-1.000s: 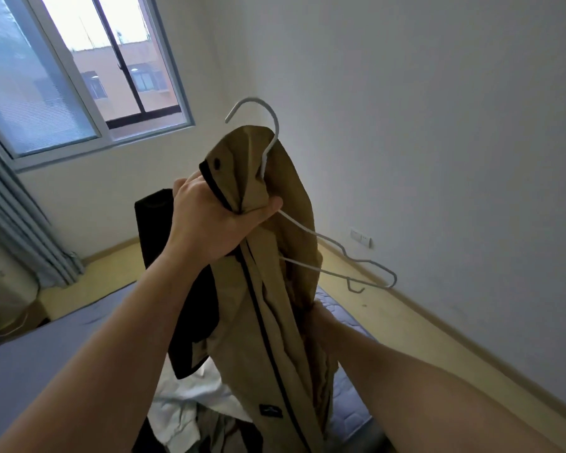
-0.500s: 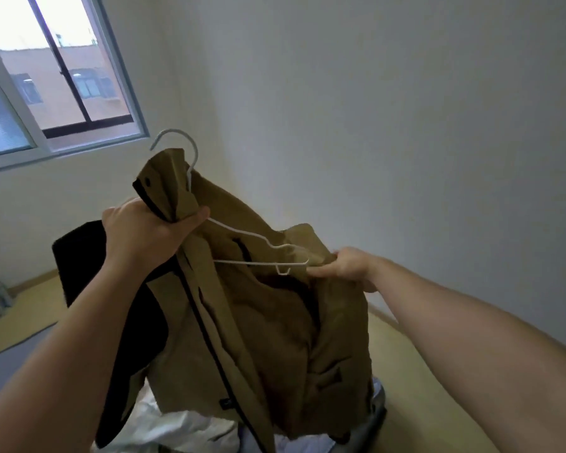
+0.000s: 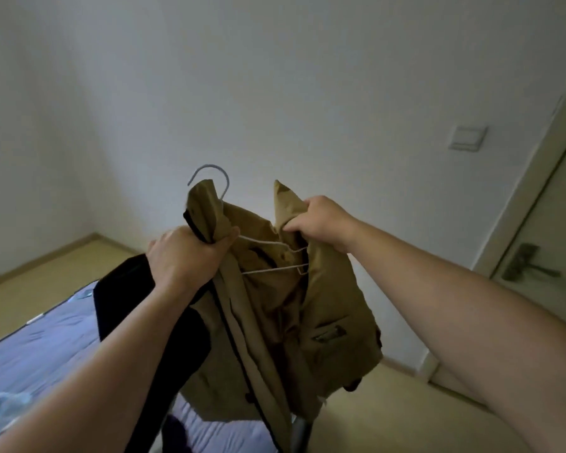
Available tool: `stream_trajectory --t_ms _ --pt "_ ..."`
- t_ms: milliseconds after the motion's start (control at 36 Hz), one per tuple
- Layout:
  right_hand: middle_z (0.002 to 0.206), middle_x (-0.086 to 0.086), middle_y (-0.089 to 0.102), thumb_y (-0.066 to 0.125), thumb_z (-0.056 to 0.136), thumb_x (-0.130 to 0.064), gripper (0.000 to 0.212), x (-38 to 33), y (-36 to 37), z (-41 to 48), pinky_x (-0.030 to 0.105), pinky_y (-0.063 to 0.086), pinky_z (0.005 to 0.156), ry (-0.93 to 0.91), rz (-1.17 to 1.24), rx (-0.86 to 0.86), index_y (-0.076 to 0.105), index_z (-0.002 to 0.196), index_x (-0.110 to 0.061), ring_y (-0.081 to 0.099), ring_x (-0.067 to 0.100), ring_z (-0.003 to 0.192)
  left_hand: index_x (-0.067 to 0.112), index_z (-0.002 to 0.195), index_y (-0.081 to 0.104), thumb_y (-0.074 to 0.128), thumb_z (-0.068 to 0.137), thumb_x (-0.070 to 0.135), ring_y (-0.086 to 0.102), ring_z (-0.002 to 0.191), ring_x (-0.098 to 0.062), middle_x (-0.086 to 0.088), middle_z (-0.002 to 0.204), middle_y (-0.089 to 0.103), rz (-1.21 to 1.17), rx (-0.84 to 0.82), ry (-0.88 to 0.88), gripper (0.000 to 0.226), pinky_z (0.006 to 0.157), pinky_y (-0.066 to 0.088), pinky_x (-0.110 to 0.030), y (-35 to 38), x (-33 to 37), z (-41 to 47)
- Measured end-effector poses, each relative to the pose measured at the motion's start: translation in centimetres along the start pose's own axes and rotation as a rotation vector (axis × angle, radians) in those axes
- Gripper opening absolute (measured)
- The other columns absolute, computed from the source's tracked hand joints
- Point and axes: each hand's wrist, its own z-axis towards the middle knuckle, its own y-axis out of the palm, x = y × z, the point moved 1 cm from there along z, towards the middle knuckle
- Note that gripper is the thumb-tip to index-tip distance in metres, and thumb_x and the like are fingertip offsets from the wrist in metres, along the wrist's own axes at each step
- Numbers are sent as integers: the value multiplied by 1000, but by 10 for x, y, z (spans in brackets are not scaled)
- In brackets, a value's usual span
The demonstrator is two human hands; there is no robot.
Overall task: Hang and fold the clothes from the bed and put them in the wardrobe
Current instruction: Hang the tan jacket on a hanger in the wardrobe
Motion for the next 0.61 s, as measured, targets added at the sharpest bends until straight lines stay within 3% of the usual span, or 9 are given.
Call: stream_trajectory --t_ms 111,194,306,417,500,611 --pt "101 7 70 80 74 -38 46 8 -19 -16 40 61 77 95 191 -13 60 109 -15 70 26 88 27 52 55 45 72 89 53 57 -16 11 52 53 -91 -44 14 66 75 52 -42 24 37 -2" --pt "102 9 72 79 75 -46 52 17 -35 -30 47 61 84 80 261 -55 63 111 -14 72 28 92 27 57 60 45 70 90 59 64 -19 10 57 58 -162 -107 26 66 77 55 -45 36 58 -2" --pt "106 0 72 76 81 -51 43 37 -56 -52 39 59 86 7 50 -262 67 113 -23 70 18 98 27 66 68 47 67 90 62 66 -15 9 63 65 -279 -154 66 66 73 56 -44 48 89 -4" --pt "100 -2 74 75 84 -41 29 66 -80 -67 28 56 78 81 -312 -464 71 109 -26 68 13 88 26 62 64 51 68 87 60 61 -13 9 59 63 -297 -191 115 63 71 56 -42 62 124 -8" --pt "90 -11 73 71 82 -33 20 90 -92 -69 28 55 80 57 -476 -322 76 101 -32 68 9 86 24 59 64 51 67 87 61 60 -13 8 56 62 -312 -236 141 65 70 56 -42 75 149 -12" --pt "71 -10 72 73 82 -46 20 120 -110 -73 27 47 68 51 -251 -29 75 86 -26 67 6 74 28 63 66 55 67 86 62 64 -12 10 60 65 -361 -280 152 60 72 56 -43 92 175 -12"
